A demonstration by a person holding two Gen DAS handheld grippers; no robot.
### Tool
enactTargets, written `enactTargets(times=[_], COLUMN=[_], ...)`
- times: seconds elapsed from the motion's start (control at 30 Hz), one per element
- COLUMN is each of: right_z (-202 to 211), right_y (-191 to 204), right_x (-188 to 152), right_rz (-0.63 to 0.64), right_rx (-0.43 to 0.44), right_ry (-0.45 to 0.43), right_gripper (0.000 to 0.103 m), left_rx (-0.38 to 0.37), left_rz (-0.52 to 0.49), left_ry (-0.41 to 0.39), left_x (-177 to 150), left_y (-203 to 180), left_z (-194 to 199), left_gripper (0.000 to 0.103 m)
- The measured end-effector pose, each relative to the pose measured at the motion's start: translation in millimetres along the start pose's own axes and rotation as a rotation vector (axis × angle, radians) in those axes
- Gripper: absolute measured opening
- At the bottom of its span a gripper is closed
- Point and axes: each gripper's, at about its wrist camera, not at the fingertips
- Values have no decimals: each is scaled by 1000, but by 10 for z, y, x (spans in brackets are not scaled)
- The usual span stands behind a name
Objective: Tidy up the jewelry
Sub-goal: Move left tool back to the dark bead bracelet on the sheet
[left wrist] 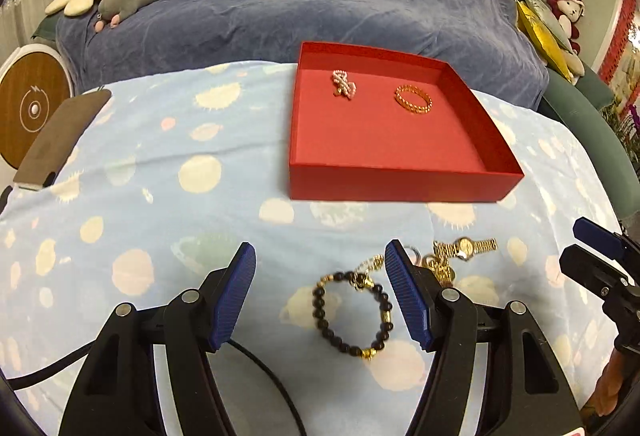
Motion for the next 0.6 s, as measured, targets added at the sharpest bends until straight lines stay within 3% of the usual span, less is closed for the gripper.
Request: enactTargets(times=[0.3, 0.5, 0.6], right_z=[-210, -351, -387], right_y=[61, 82, 123], right_x=[-262, -306, -304], right_rz=[62, 83, 94], right_rx=[-29, -31, -30], right_ry=[68, 99, 102], right_gripper=[67, 67, 67], left_rx=[2, -10, -12], left_rz=[-61, -57, -68], left_ry=[73, 81, 75], left_x=[-396, -433, -416], left_y=[-7, 13, -23], left_z=[-203, -356, -401], left_gripper=[65, 64, 54])
Point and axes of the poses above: each gripper's, at about its wrist camera, not at the fingertips, and z roughly against the way its jaws point, y to its left, x to its top, and after that the axes turned 2 degrees about -z, right-handed
